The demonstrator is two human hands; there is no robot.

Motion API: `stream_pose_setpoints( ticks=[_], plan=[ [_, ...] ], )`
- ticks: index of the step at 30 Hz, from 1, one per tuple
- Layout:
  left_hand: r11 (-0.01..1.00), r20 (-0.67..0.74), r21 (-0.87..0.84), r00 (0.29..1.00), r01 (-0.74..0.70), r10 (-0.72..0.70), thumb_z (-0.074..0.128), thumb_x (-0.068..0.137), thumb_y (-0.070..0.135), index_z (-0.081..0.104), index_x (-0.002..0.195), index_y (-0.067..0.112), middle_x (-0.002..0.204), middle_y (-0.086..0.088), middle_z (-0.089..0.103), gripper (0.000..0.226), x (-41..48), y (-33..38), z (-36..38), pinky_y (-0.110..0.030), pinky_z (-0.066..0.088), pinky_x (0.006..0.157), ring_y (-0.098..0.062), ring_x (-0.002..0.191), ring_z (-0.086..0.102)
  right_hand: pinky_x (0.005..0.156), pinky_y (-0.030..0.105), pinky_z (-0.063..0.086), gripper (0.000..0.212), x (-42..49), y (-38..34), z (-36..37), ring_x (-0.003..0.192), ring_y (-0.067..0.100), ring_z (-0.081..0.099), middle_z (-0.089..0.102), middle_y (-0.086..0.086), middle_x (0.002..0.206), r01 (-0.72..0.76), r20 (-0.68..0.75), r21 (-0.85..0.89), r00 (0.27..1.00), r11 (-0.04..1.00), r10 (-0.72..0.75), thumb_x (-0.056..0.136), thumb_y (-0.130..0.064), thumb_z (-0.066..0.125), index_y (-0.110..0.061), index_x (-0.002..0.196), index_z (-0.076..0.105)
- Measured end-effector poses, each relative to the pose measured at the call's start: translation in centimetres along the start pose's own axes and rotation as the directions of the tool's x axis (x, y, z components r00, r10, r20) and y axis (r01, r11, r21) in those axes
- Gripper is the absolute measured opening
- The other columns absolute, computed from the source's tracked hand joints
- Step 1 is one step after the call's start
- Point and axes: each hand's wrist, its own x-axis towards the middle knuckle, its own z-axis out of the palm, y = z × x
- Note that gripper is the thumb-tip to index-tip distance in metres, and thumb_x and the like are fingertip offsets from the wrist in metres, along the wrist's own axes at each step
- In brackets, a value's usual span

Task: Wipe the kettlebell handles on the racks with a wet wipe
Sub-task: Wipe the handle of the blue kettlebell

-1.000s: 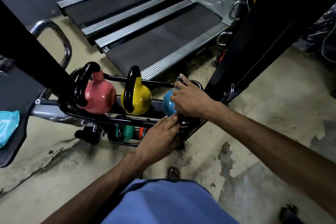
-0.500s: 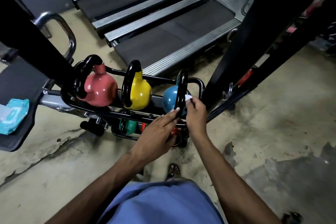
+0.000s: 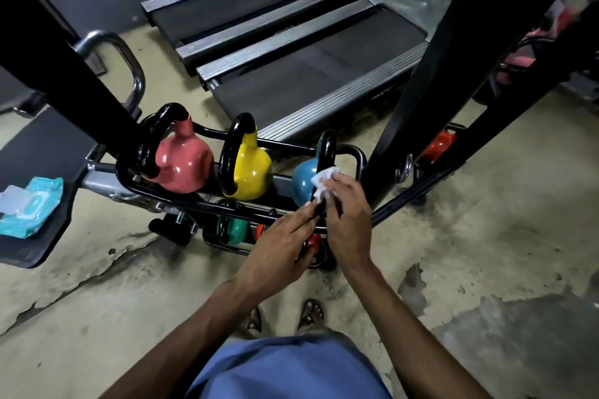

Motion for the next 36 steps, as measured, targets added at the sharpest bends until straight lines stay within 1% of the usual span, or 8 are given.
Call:
stream_pose_setpoints(
  ticks=[4, 10, 13, 17, 20, 24, 30, 36],
  plan=[
    [0.993, 0.028, 0.089, 0.997, -0.080, 0.078, 0.053, 0.096, 0.026, 0.055, 0.143, 0.008, 0.157, -0.011, 0.045, 0.049, -0.1, -0.5, -0.3, -0.039, 0.033, 0.122, -0.019, 0.149, 0.035, 0.117, 0.044, 0.036, 0.028, 3.6, 0.2, -0.4, 0.133, 0.028, 0.051, 0.063, 0.010, 0.130, 0.557, 0.361, -0.387, 0.825, 0.734, -0.435, 0.095, -0.016, 0.053, -0.010, 0.115, 0.071],
    [0.977, 0.139, 0.149, 0.981, -0.154, 0.133, 0.050, 0.092, 0.028, 0.045, 0.151, 0.008, 0.163, -0.011, 0.035, 0.062, -0.2, -1.1, -0.7, -0.037, 0.016, 0.128, -0.021, 0.155, 0.025, 0.119, 0.060, 0.025, 0.025, 8.4, -3.6, -0.4, 0.104, 0.030, 0.058, 0.070, 0.005, 0.087, 0.853, 0.827, -0.415, 0.499, 0.317, -0.258, 0.087, -0.031, 0.058, -0.011, 0.090, 0.073],
    [0.977, 0.137, 0.142, 0.981, -0.158, 0.139, 0.055, 0.093, 0.025, 0.041, 0.154, 0.007, 0.166, -0.011, 0.029, 0.065, -0.1, -1.5, -0.8, -0.038, 0.016, 0.128, -0.020, 0.156, 0.019, 0.114, 0.054, 0.033, 0.020, 8.3, -3.3, -1.2, 0.102, 0.030, 0.058, 0.069, 0.002, 0.087, 0.859, 0.785, -0.406, 0.503, 0.314, -0.362, 0.082, -0.031, 0.062, -0.016, 0.089, 0.072],
    [0.983, 0.153, 0.104, 0.979, -0.151, 0.134, 0.051, 0.096, 0.029, 0.042, 0.152, 0.010, 0.169, -0.008, 0.022, 0.060, -0.2, -1.9, -0.4, -0.039, 0.016, 0.129, -0.016, 0.158, 0.012, 0.100, 0.033, 0.046, 0.026, 3.9, -0.9, -2.6, 0.107, 0.020, 0.058, 0.066, 0.000, 0.115, 0.578, 0.449, -0.354, 0.795, 0.735, -0.408, 0.092, -0.012, 0.059, -0.016, 0.114, 0.073],
    [0.986, 0.138, 0.077, 0.981, -0.151, 0.139, 0.052, 0.093, 0.029, 0.041, 0.153, 0.011, 0.171, -0.005, 0.016, 0.063, -0.2, -2.0, 0.0, -0.038, 0.018, 0.128, -0.013, 0.158, 0.011, 0.095, 0.025, 0.051, 0.022, -0.1, -1.3, -1.3, 0.108, 0.008, 0.063, 0.064, -0.004, 0.115, -0.056, 0.032, -0.011, 0.998, 0.998, 0.056, 0.095, -0.006, 0.062, -0.017, 0.113, 0.070],
    [0.985, 0.152, 0.059, 0.977, -0.163, 0.152, 0.052, 0.095, 0.028, 0.037, 0.155, 0.012, 0.173, -0.001, 0.007, 0.064, -0.2, -2.3, -0.2, -0.035, 0.014, 0.128, -0.010, 0.158, 0.005, 0.093, 0.037, 0.056, 0.019, 0.6, -1.0, 1.1, 0.100, 0.017, 0.071, 0.075, 0.001, 0.105, -0.509, 0.107, 0.412, 0.851, 0.756, 0.514, 0.099, -0.009, 0.058, -0.020, 0.108, 0.071],
    [0.982, 0.152, 0.047, 0.973, -0.183, 0.174, 0.050, 0.097, 0.029, 0.036, 0.156, 0.010, 0.172, -0.002, 0.008, 0.063, -0.1, -2.5, -0.4, -0.035, 0.015, 0.128, -0.011, 0.158, 0.007, 0.104, 0.061, 0.045, 0.041, 5.8, 1.2, 1.7, 0.109, 0.049, 0.063, 0.065, 0.037, 0.119, -0.762, 0.424, 0.527, 0.620, 0.378, 0.660, 0.088, 0.005, 0.043, 0.013, 0.124, 0.061],
    [0.984, 0.128, 0.034, 0.977, -0.175, 0.170, 0.055, 0.096, 0.029, 0.038, 0.155, 0.012, 0.173, -0.001, 0.007, 0.064, -0.3, -2.4, 0.0, -0.035, 0.015, 0.128, -0.011, 0.158, 0.007, 0.092, 0.041, 0.056, 0.026, 3.4, -0.9, 0.7, 0.094, 0.025, 0.071, 0.076, 0.012, 0.102, -0.629, 0.236, 0.493, 0.762, 0.602, 0.603, 0.092, 0.002, 0.055, -0.005, 0.110, 0.072]
  ],
)
